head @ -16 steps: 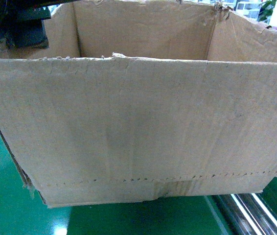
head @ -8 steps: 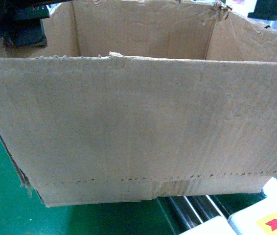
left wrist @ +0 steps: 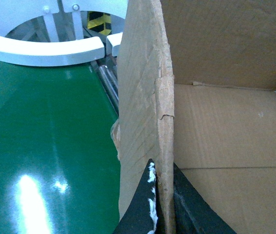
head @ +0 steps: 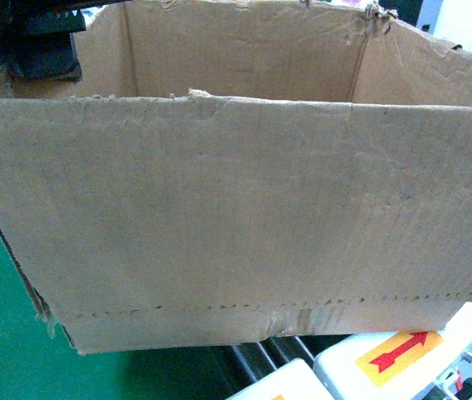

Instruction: Sort boxes to right shelf from conveyor

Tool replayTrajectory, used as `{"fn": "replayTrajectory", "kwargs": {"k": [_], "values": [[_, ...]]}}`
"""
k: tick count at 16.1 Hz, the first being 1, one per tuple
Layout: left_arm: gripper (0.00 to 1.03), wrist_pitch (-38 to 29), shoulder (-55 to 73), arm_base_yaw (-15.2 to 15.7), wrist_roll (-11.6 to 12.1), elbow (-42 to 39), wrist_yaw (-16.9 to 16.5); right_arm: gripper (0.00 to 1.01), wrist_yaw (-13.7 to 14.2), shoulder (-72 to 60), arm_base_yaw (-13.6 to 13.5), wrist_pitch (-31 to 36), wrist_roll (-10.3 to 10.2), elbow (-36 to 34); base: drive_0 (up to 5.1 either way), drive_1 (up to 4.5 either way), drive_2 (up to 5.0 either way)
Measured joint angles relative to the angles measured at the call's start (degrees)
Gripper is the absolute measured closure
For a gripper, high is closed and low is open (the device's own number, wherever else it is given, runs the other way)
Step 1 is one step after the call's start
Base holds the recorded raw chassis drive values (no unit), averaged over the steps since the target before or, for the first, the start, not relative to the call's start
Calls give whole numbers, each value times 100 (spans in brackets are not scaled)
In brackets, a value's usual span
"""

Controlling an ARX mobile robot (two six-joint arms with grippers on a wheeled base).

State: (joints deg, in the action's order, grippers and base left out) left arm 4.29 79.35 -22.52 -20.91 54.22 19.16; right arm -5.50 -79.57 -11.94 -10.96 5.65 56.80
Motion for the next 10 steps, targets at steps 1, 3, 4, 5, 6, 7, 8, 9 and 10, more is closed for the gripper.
{"fn": "replayTrajectory", "kwargs": {"k": [1, 3, 4, 5, 6, 7, 8, 9, 10], "values": [[101, 2, -17, 0, 2, 0, 4, 99, 0, 0, -4, 7, 0, 0, -183, -183, -183], [101, 4, -7, -17, 4, 4, -4, 99, 0, -37, 35, 13, 0, 2, -183, -183, -183], [101, 7, -7, -17, 4, 4, -9, 99, 4, -33, 33, 11, 0, 2, -183, -183, -183], [101, 0, -9, -17, 4, 4, -9, 99, 4, -26, 33, 9, 2, 2, -183, -183, -183], [101, -13, -11, -15, 4, 9, -7, 99, 2, -15, 33, 15, 2, 4, -183, -183, -183], [101, -26, -11, -15, 4, 9, -7, 99, 2, -13, 33, 39, 7, 4, -183, -183, -183], [101, -13, -11, -15, 4, 9, -7, 99, 2, -15, 33, 31, 11, 4, -183, -183, -183], [101, 4, -11, -15, 4, 9, -7, 99, -2, -22, 28, 4, 15, 4, -183, -183, -183], [101, 0, -11, -15, 4, 9, -7, 99, -2, -22, 26, 11, 17, 4, -183, -183, -183]]}}
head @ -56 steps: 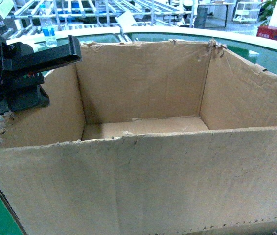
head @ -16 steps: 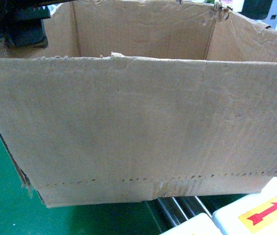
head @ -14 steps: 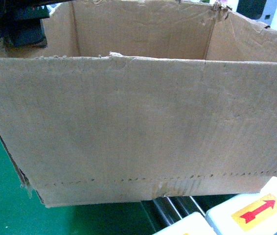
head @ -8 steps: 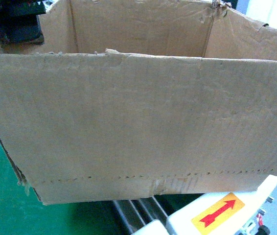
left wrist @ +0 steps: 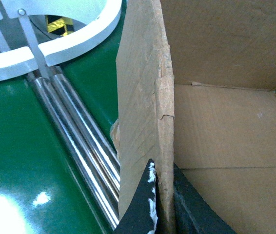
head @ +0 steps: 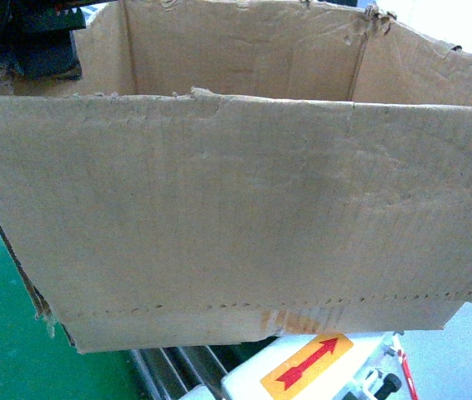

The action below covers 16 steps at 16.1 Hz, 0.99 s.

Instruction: Sort boxes to right shelf from conveyor

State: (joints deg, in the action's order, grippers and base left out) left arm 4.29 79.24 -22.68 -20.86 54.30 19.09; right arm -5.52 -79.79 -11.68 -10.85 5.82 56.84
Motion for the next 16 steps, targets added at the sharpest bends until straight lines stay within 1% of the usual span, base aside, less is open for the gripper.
{"fn": "replayTrajectory", "kwargs": {"k": [16], "values": [[101, 2, -22, -4, 15, 2, 4, 99, -4, 15, 0, -9, 2, 0, -183, -183, -183]]}}
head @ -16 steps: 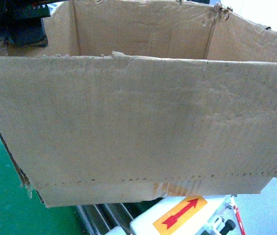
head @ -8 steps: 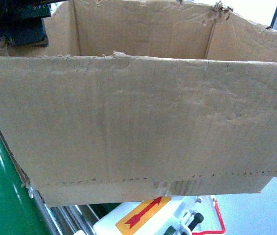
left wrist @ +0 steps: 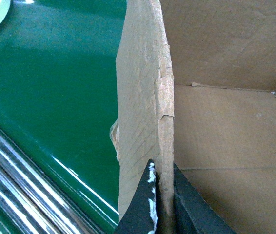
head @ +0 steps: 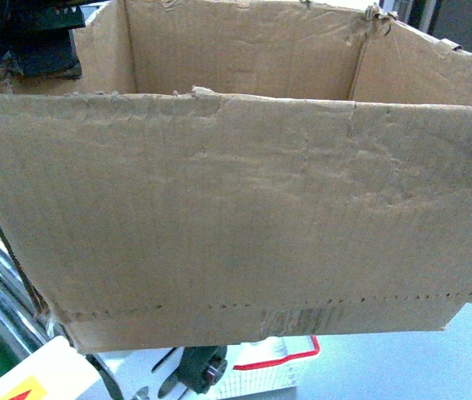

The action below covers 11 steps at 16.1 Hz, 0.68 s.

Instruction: Sort boxes to right shelf from conveyor

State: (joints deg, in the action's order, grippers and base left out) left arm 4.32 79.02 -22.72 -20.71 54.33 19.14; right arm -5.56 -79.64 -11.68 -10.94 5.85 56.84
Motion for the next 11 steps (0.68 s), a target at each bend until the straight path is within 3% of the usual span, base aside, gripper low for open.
{"fn": "replayTrajectory", "kwargs": {"k": [11], "values": [[101, -7, 0, 0, 0, 0, 4, 99, -2, -2, 0, 20, 0, 0, -183, -183, -183]]}}
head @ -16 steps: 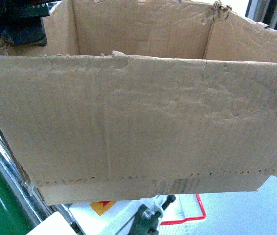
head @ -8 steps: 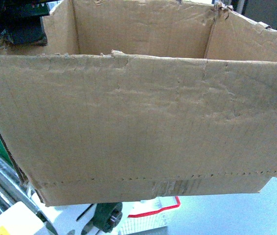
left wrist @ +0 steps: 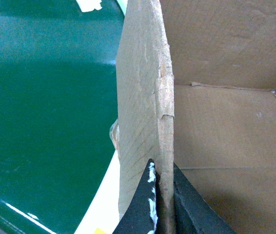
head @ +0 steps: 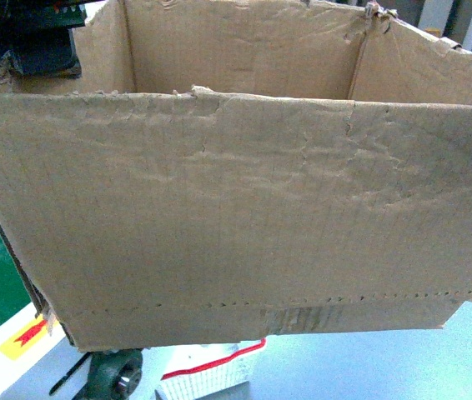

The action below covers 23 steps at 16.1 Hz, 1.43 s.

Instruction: Sort boxes to right shelf from conveyor

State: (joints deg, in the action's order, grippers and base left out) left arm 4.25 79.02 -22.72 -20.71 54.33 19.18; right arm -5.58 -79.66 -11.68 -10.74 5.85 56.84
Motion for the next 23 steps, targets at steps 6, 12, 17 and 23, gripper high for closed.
{"fn": "replayTrajectory", "kwargs": {"k": [6, 12, 17, 23], "values": [[101, 0, 0, 0, 0, 0, -2, 99, 2, 0, 0, -4, 0, 0, -183, -183, -183], [101, 0, 0, 0, 2, 0, 4, 99, 0, 0, 0, -2, 0, 0, -183, -183, -183], [101, -28, 22, 11, 13, 4, 2, 99, -2, -44, 0, 22, 0, 0, -183, -183, -183], [101, 13, -11, 0, 15, 4, 4, 99, -2, -2, 0, -24, 0, 0, -183, -183, -183]]}}
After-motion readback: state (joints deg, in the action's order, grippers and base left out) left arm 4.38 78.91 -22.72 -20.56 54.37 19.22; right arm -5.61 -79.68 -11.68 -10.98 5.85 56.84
